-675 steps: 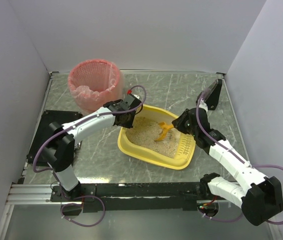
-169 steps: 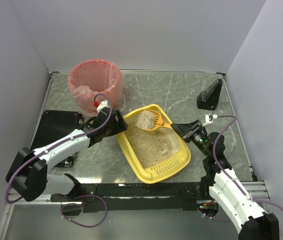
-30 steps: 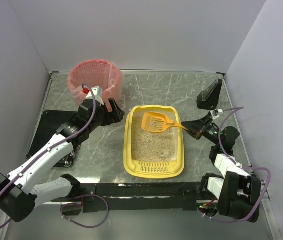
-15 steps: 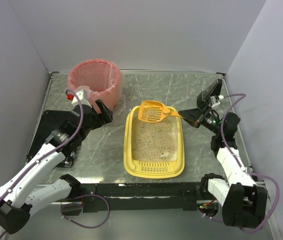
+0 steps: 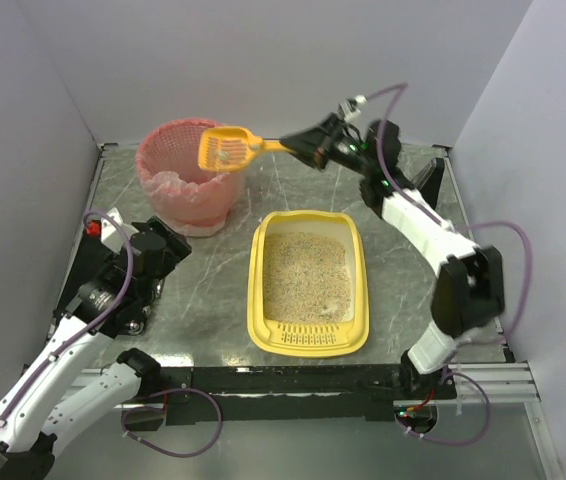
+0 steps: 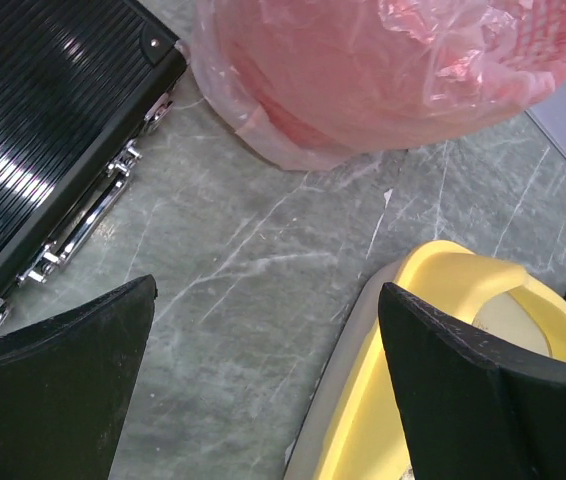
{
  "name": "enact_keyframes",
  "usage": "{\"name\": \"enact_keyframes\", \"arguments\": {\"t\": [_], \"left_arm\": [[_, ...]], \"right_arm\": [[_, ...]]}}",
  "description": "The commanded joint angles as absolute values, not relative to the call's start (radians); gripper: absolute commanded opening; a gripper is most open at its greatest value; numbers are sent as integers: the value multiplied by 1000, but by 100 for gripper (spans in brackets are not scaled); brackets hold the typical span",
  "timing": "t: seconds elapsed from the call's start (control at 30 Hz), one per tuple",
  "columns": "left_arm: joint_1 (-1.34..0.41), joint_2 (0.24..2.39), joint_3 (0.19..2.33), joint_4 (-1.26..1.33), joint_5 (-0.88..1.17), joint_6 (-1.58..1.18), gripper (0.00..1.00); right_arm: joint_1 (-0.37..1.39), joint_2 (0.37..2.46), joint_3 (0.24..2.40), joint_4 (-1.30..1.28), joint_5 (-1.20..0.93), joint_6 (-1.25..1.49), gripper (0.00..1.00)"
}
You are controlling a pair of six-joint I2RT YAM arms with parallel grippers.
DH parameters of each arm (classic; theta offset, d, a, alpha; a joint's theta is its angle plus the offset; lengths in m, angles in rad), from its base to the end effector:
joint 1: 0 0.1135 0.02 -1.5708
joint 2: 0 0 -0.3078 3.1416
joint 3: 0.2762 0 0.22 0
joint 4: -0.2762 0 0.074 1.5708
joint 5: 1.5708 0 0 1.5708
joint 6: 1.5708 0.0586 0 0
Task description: Clean the litter box
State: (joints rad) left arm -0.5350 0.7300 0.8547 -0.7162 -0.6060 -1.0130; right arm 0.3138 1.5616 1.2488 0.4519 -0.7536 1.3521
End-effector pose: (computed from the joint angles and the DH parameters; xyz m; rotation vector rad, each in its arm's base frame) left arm 0.0984 -0.0195 0.3365 -0.8102 1.8946 -0.3028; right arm 0.3230 0.1470 0.4294 0.1644 1.7780 1.8153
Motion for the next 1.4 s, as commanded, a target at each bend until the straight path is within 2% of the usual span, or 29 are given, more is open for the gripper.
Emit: {"name": "enact_keyframes", "arguments": {"t": [0.0,0.07,0.1,0.13,0.23,0.3,0.37,0.43,0.47,0.57,0.8,0.87,1.0,1.07,1.1,1.17,1.2,1.37], "left_arm": [[-531,697,831,-749,-618,-1054,97],[-529,681,821,-747,-611,-1061,97],[-529,678,822,-749,-603,-1062,97],[-529,669,824,-755,-598,-1062,97],[-529,644,827,-779,-603,-1072,97],[-529,631,813,-781,-604,-1083,97],[-528,608,795,-766,-592,-1077,97],[-528,594,787,-744,-571,-1074,97],[-528,592,779,-735,-571,-1069,97],[-529,592,775,-723,-568,-1062,97],[-528,621,775,-684,-516,-1037,97],[-529,632,772,-654,-489,-1007,97],[-529,638,753,-542,-358,-924,97],[-529,640,727,-487,-275,-888,97],[-529,643,716,-416,-250,-884,97],[-529,661,689,-349,-186,-865,97],[-529,688,683,-298,-169,-859,97],[-535,813,693,-132,-54,-842,97]], "right_arm": [[382,1770,1582,312,-660,1281,0],[422,1902,1782,220,-622,1237,0],[434,1949,1858,201,-595,1122,0],[442,2042,2031,125,-582,1079,0],[466,2184,2304,-127,-563,853,0],[486,2184,2325,-173,-537,682,0],[506,2154,2257,-134,-493,483,0],[538,2109,2226,-169,-379,367,0],[551,2100,2226,-201,-359,209,0],[604,2062,2212,-210,-296,21,0],[607,2042,2267,-198,-288,41,0],[592,2016,2264,-172,-369,113,0],[522,1816,2120,-94,-463,366,0],[438,1717,1941,-22,-550,528,0],[408,1607,1783,-5,-631,569,0],[371,1478,1602,46,-681,624,0],[351,1339,1445,23,-667,617,0],[351,939,1090,-246,-283,563,0]]}}
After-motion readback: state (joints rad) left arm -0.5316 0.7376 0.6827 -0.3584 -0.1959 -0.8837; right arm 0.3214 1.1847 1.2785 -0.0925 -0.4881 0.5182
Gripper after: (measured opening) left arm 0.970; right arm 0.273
